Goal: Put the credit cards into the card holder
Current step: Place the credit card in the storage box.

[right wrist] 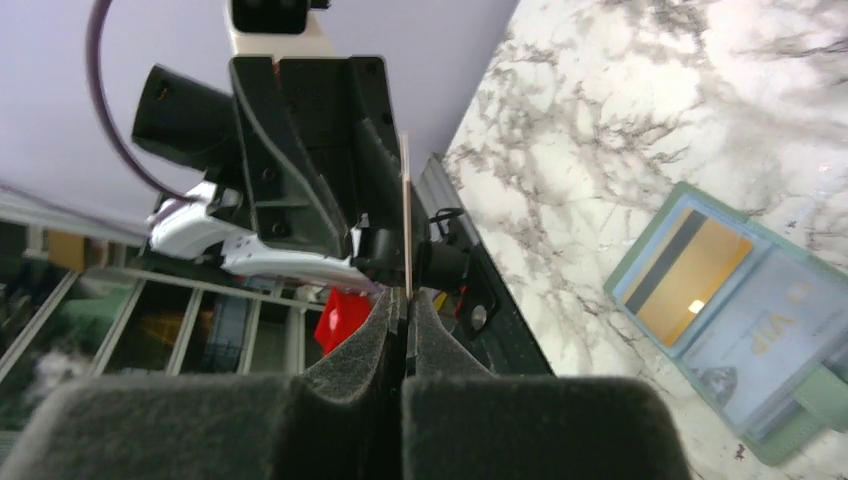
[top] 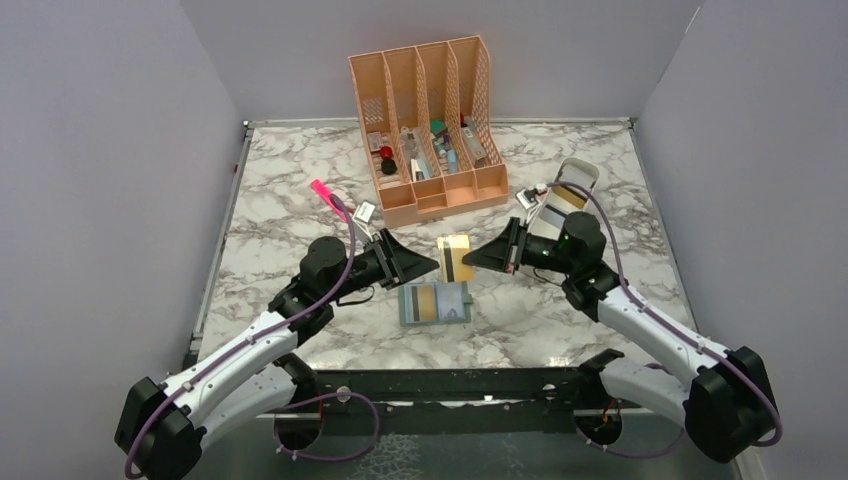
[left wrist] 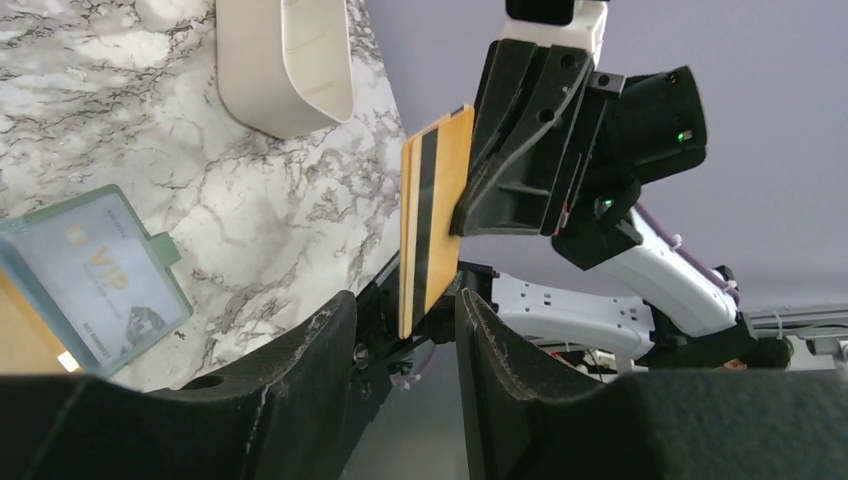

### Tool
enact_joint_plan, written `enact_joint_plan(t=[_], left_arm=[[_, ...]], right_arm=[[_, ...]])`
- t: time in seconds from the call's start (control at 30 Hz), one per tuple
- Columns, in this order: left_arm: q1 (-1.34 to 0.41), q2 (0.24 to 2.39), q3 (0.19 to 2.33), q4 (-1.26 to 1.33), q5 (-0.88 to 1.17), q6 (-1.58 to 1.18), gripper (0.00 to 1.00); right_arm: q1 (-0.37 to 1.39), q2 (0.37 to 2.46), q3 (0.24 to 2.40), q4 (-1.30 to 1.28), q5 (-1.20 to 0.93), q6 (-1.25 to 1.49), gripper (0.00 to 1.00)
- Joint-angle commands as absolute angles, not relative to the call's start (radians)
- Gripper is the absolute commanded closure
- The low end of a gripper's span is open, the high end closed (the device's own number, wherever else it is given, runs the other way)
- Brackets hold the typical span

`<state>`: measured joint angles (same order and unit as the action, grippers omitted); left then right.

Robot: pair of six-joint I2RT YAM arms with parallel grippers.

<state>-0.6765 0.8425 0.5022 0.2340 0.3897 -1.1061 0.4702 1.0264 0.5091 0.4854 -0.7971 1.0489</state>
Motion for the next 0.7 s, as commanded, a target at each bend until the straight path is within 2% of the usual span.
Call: enact_joint_plan(t=[0.0, 0.17, 0.47, 0.67], left_arm=[[-0.683, 0.829, 0.512, 0.182, 0.363, -1.045, 0.56], [-0.683, 0.820, 0.530, 0.041, 0.308, -0.955, 0.50], [-0.684, 0.817, 0.599, -0.200, 0.202, -0.775, 0.42], [-0.683, 0.830, 0.633, -0.269, 0.185, -0.700, 0.39]], right_arm=[[0.476, 1.022, 0.682, 0.131, -0.627, 0.768, 0.99], [0.468, 1.106, 0.931, -0.278, -0.283, 0.376, 0.98], [0.372, 1.303, 1.159, -0.555, 0.102, -0.008, 0.99], [0.232, 1.395, 1.214, -0.585, 0.121, -0.182, 0.98]])
